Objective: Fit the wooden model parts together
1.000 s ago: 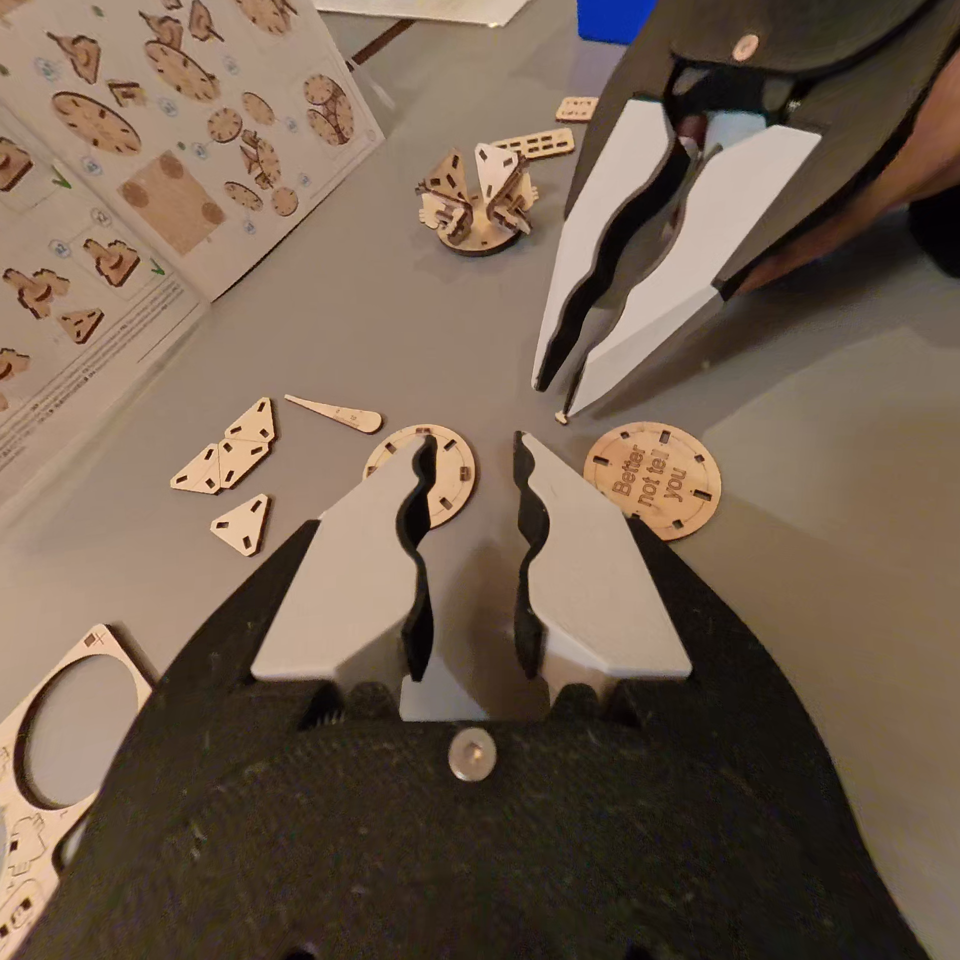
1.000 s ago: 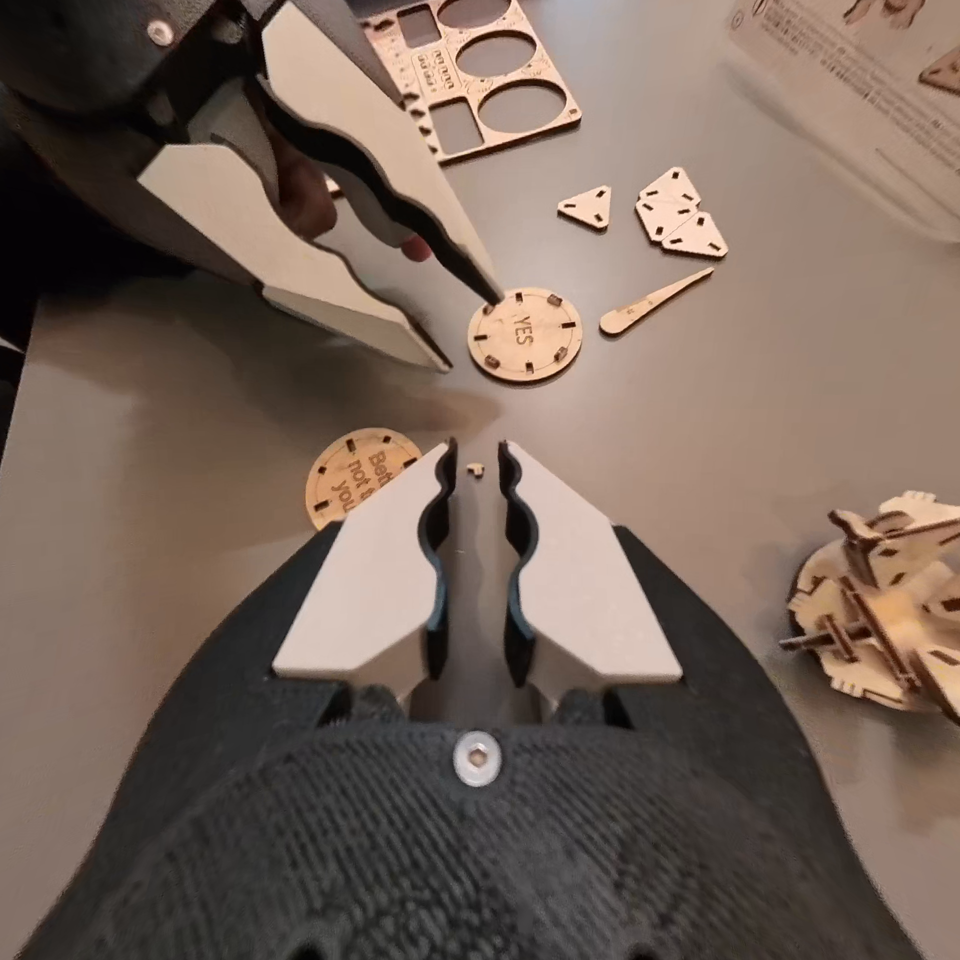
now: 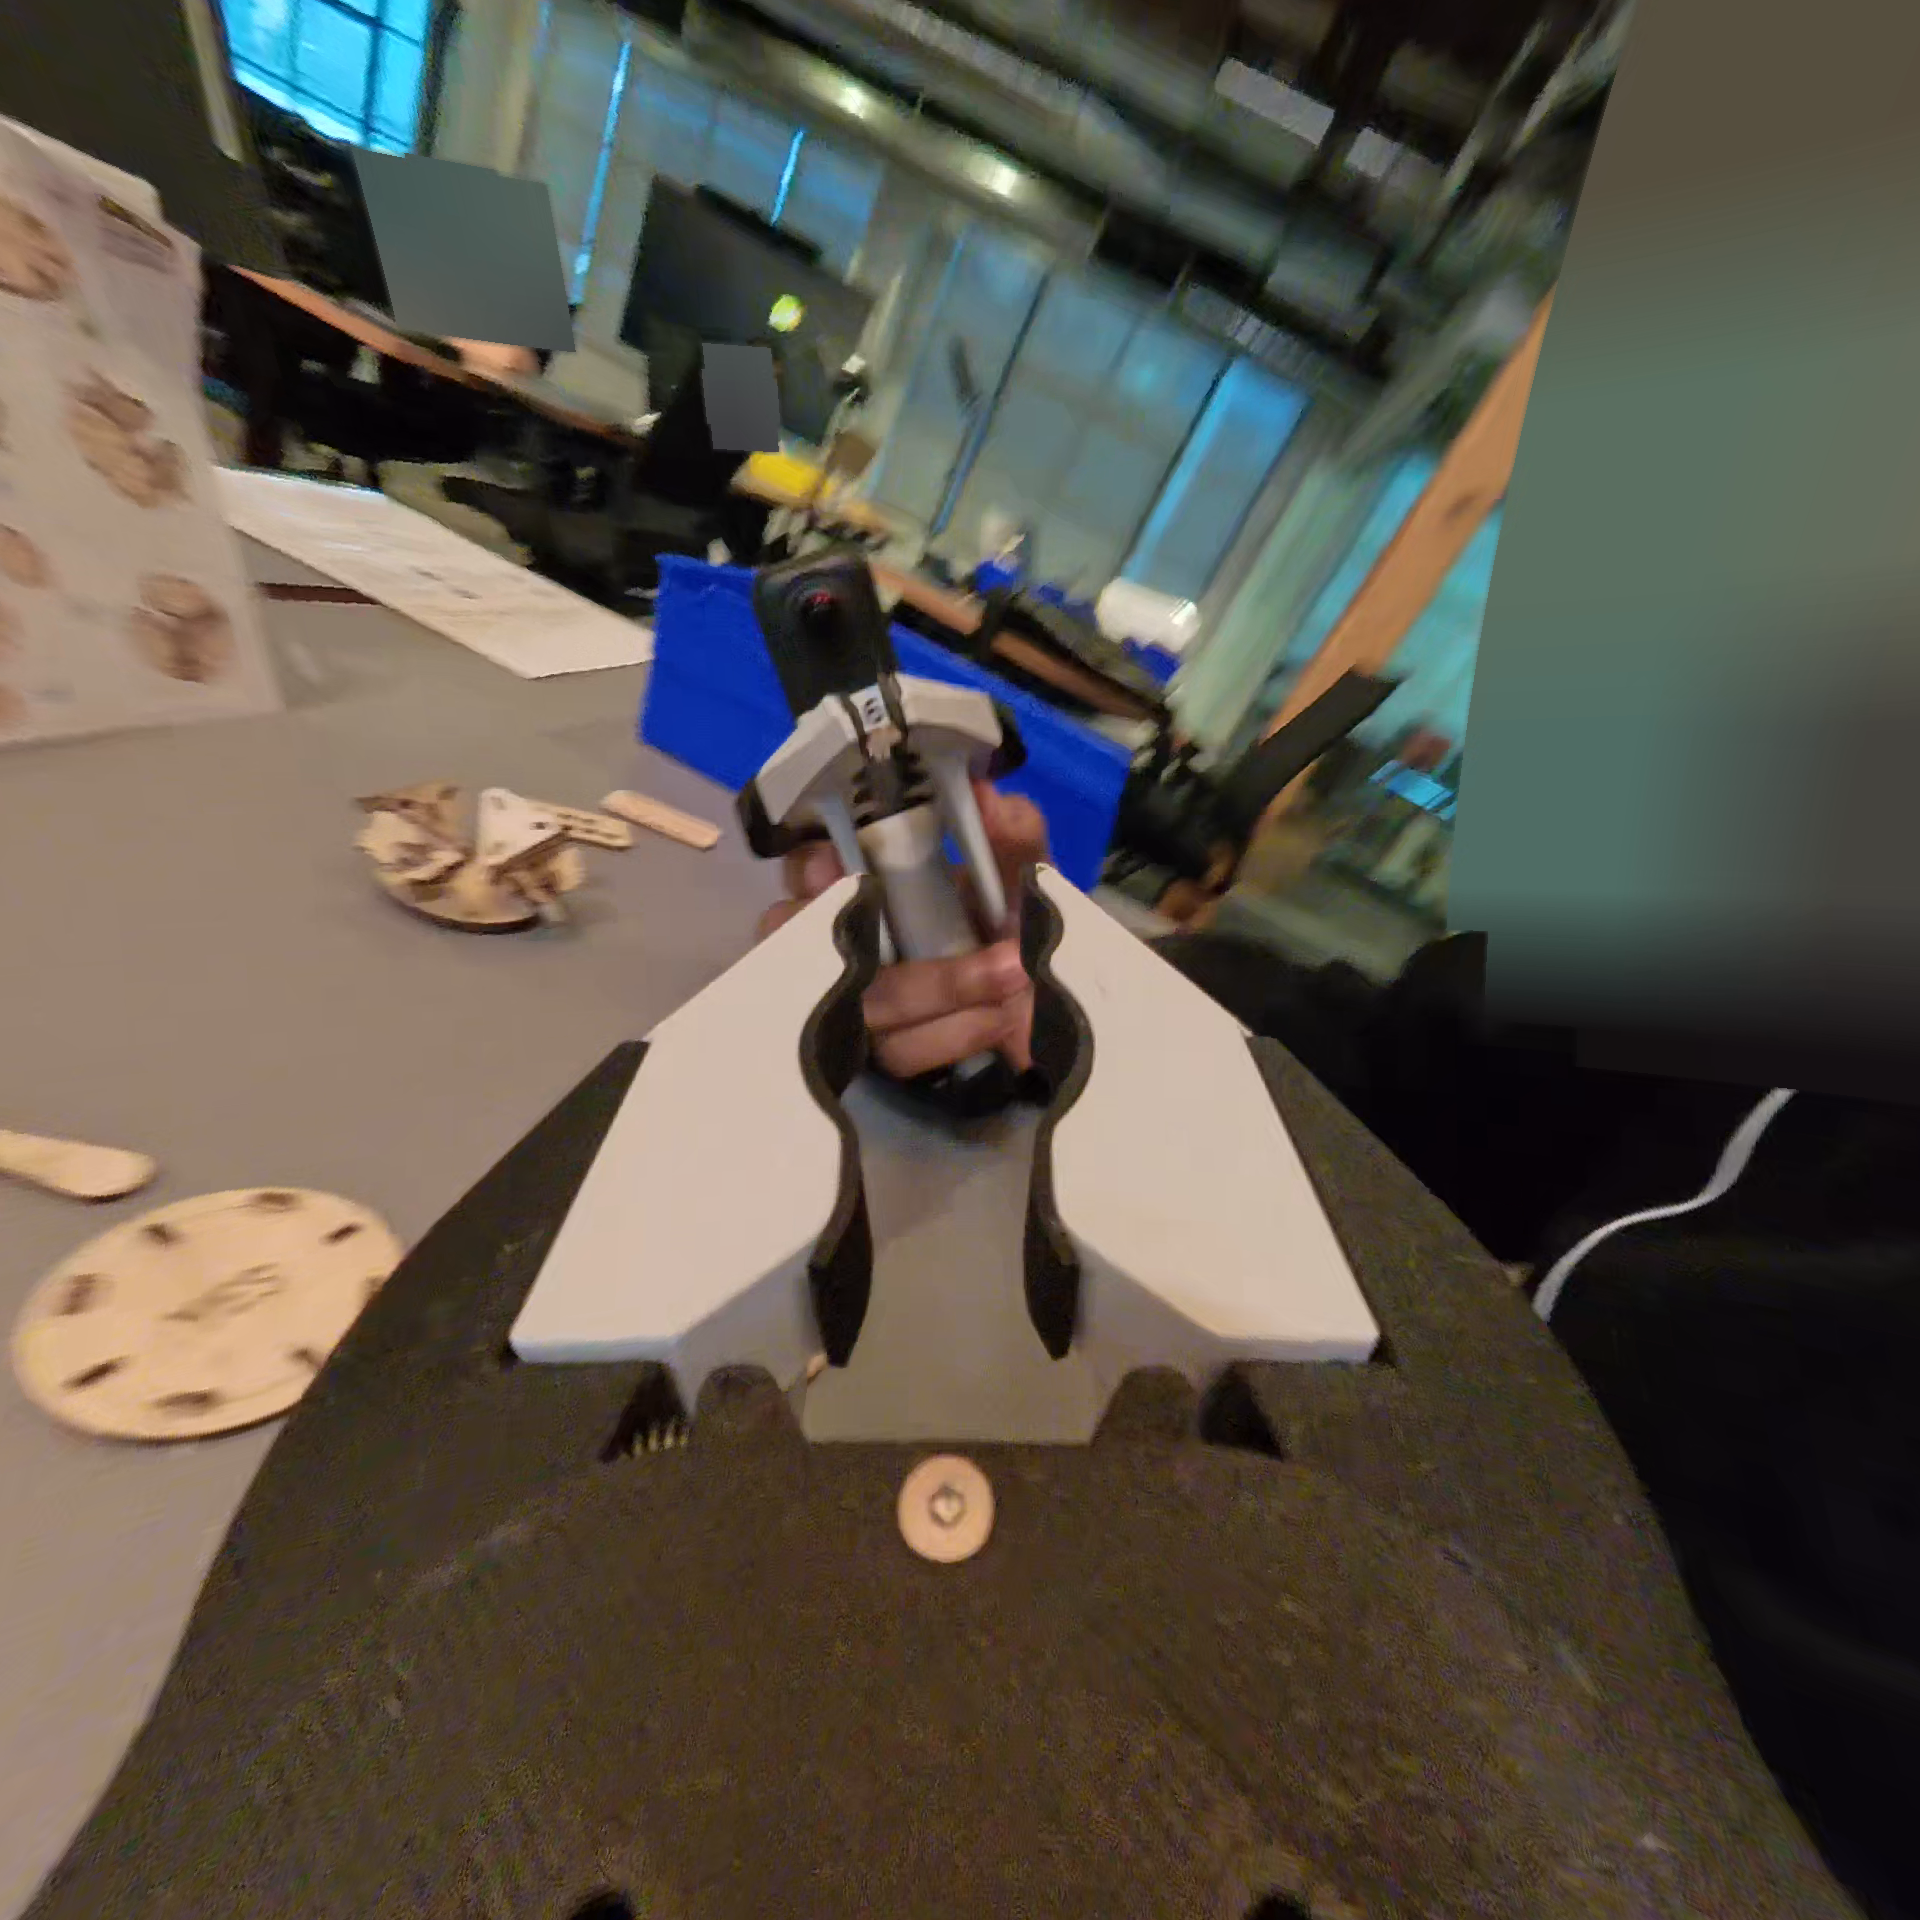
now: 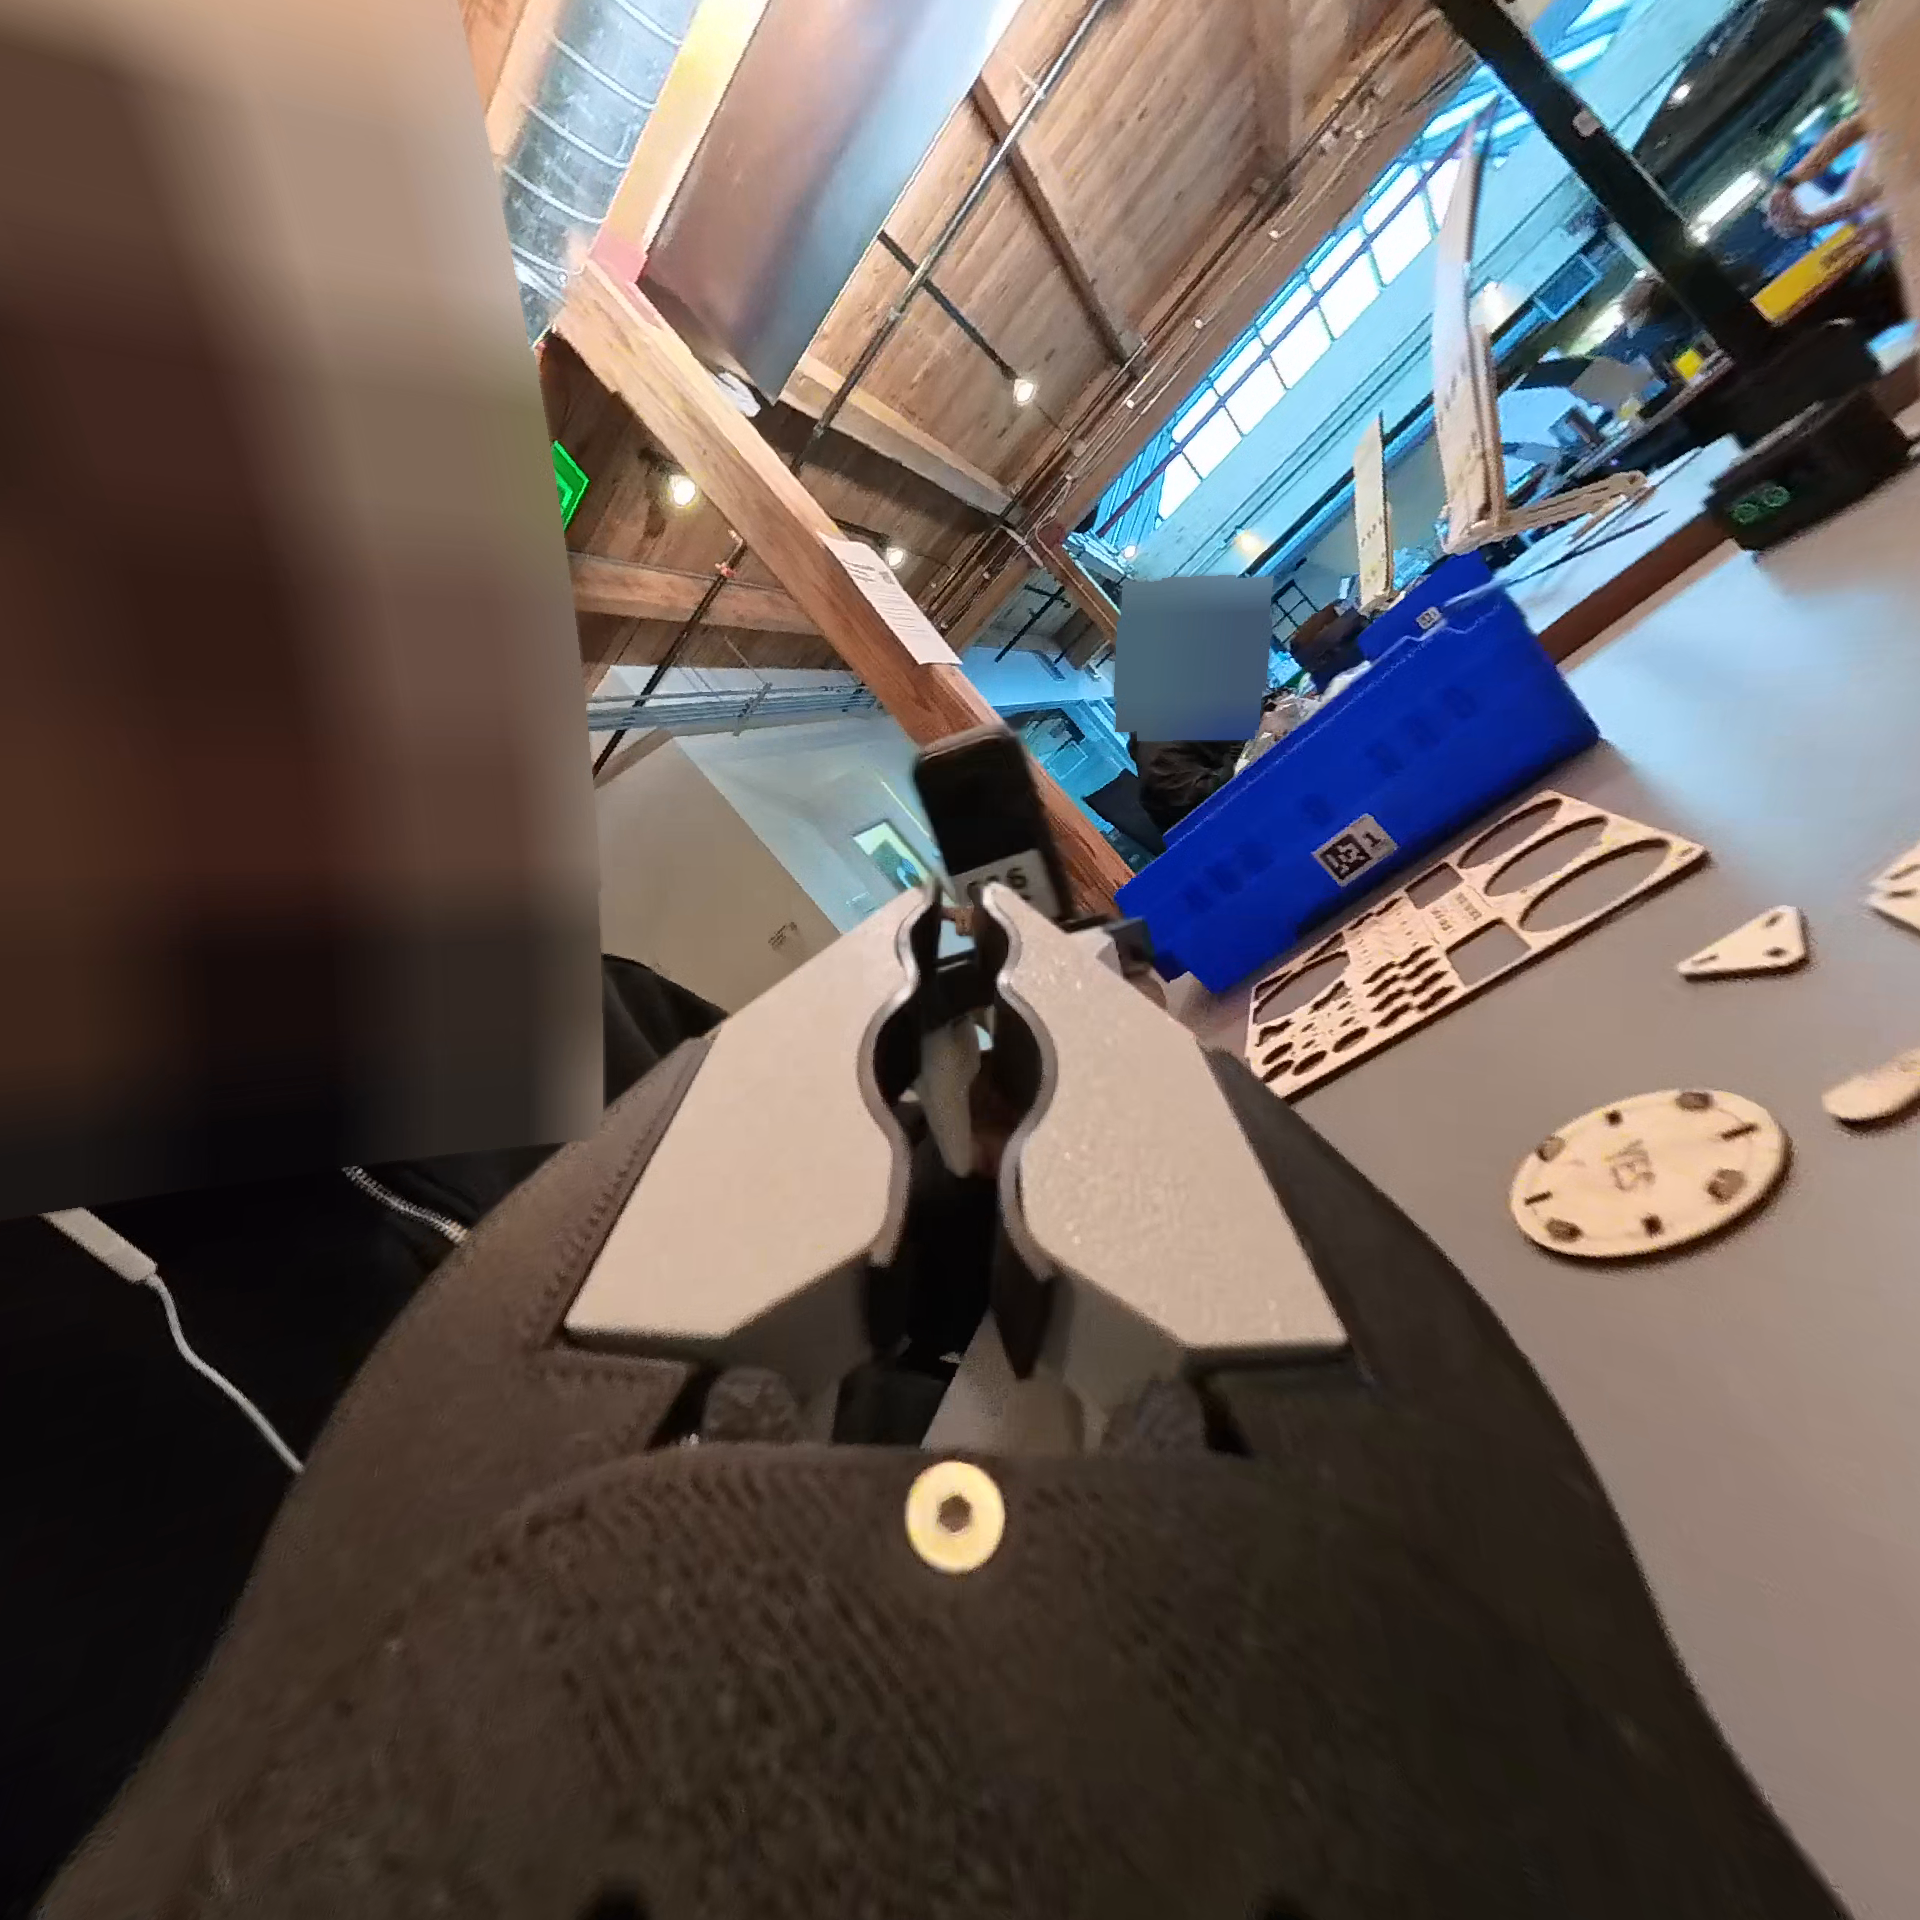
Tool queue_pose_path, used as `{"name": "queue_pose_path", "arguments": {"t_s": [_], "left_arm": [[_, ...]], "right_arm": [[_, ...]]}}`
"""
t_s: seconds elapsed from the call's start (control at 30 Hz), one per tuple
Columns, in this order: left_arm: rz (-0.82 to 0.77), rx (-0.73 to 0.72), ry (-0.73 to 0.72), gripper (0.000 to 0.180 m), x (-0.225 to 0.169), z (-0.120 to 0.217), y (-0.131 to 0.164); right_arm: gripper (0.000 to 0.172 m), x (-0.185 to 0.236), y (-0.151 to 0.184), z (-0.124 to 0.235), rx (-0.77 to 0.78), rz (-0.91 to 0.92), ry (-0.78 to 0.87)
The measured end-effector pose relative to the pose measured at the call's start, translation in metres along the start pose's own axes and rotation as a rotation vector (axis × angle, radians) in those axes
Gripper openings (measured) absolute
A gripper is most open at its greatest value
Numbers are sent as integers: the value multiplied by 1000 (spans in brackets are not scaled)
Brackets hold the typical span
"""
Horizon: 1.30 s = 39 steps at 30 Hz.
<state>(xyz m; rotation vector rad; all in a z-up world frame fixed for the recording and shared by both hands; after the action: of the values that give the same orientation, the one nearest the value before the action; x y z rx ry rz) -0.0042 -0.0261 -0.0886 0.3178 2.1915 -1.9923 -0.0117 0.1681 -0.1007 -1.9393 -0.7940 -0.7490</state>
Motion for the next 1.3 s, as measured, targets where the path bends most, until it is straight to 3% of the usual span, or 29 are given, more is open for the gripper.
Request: {"name": "queue_pose_path", "arguments": {"t_s": [0.17, 0.33, 0.6, 0.77, 1.3], "left_arm": [[267, -98, 113, 20, 1, -5, 5], [406, -178, 204, 19, -1, -8, 7], [470, -262, 233, 16, 5, -1, 5], [490, -251, 219, 0, 8, 0, 7], [586, -288, 279, 4, 12, 2, 11]], "right_arm": [[3, 8, 8, -11, 22, 61, -52], [3, 9, 13, -16, 49, 69, -66], [3, 7, 14, -15, 50, 66, -64], [3, 8, 15, -16, 57, 72, -67], [2, 10, 15, -16, 71, 97, -62]]}}
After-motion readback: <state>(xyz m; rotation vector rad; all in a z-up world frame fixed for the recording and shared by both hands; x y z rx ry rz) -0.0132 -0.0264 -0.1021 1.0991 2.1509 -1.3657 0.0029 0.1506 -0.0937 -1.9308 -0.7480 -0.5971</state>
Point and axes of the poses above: each gripper's, where its closed fingertips meet, z back along the fingers, y out of its underside, x = y × z across the jaws, the point moved 10 cm from there along z, back along the fingers, and after that the axes turned 11 degrees about -z, right-handed, at the moved point
